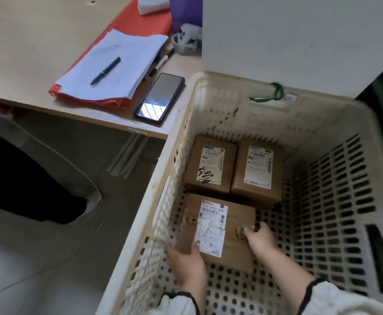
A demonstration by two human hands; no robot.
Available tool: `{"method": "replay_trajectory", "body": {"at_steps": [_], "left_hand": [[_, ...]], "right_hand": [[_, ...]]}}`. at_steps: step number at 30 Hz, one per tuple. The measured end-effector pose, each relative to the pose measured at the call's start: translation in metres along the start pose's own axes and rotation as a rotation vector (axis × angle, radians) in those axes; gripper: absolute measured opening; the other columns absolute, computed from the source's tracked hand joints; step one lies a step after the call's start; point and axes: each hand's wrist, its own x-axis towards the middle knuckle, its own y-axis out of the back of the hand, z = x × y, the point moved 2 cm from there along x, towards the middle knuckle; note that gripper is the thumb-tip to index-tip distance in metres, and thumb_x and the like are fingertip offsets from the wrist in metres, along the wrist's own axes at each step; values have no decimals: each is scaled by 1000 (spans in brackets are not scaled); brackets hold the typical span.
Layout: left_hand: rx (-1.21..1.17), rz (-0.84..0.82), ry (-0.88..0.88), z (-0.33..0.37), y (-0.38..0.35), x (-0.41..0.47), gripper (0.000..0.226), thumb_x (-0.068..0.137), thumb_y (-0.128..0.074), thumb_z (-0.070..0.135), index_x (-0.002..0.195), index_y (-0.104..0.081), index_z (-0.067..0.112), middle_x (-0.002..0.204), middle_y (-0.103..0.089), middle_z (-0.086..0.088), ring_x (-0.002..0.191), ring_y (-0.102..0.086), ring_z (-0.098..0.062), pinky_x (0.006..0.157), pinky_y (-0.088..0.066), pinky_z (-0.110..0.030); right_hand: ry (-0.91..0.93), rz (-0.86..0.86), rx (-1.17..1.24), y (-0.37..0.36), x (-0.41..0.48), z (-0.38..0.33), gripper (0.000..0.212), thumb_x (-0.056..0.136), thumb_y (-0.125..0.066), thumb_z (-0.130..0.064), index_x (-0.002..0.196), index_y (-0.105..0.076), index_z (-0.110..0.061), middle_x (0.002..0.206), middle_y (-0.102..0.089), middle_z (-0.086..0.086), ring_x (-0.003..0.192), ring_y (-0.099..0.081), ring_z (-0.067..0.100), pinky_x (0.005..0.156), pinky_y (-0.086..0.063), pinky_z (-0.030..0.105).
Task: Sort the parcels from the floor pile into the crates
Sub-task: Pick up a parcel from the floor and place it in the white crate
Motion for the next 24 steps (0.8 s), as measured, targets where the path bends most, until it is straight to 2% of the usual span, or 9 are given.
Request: {"method": "replay_trajectory", "body": {"at_steps": [2,3,6,8,11,14,17,21,24], "left_hand": [[-148,47,208,-11,-6,-12,70,84,-68,37,136,-41,-1,134,-52,-20,117,-55,-38,96,-48,-47],[-134,22,234,-13,-8,-16,68,84,-64,45,128,-50,-5,124,-59,-22,108,-60,-37,89,-50,-45],[123,-60,52,-16,-9,-7,62,88,-47,58,100,-65,-1,93,-69,-14,80,-65,-27,60,-47,-31],[184,-53,-111,-13,-6,3,52,90,-45,56,87,-63,8,78,-64,-3,68,-60,-17,53,-40,-26],[215,-6,-239,-5,3,17,38,92,-47,49,82,-55,13,78,-59,2,70,-56,-18,62,-42,-28],[298,34,-306,2,9,25,31,93,-48,47,81,-46,19,79,-55,-1,74,-55,-23,65,-39,-28],[343,20,-310,4,11,28,36,92,-48,49,81,-52,14,83,-62,-6,72,-52,-22,64,-36,-29],[406,-21,-315,11,15,23,46,95,-45,46,96,-61,3,98,-65,-15,89,-59,-30,70,-39,-30],[644,-73,-325,23,19,11,49,100,-33,42,105,-62,2,109,-64,-15,101,-60,-30,81,-46,-34]], "right_hand": [[38,39,-31,2,1,-8,36,91,-56,-15,126,-51,-5,118,-62,16,102,-59,32,80,-43,28],[59,35,-45,2,1,-11,32,92,-55,-14,123,-55,-7,115,-64,14,96,-59,29,76,-40,26],[182,29,-106,3,6,-16,30,91,-53,-8,120,-61,-14,112,-66,7,94,-60,24,74,-39,23],[250,23,-163,3,9,-19,33,91,-53,-7,121,-61,-18,111,-67,3,97,-60,21,73,-38,20],[280,-3,-208,-6,13,-24,39,91,-53,-8,129,-57,-17,117,-65,4,105,-60,22,78,-40,19],[224,0,-236,-15,14,-28,49,94,-50,-12,142,-42,-18,129,-59,8,112,-57,26,86,-44,24],[181,16,-300,-20,17,-30,54,95,-47,-12,146,-31,-17,132,-56,11,116,-55,29,91,-45,30],[167,-17,-355,-17,18,-34,52,95,-47,-14,146,-34,-15,132,-55,11,118,-53,29,93,-44,28],[151,-6,-411,-2,3,-42,45,95,-48,-22,138,-45,-9,127,-58,11,115,-55,28,93,-48,32]]}}
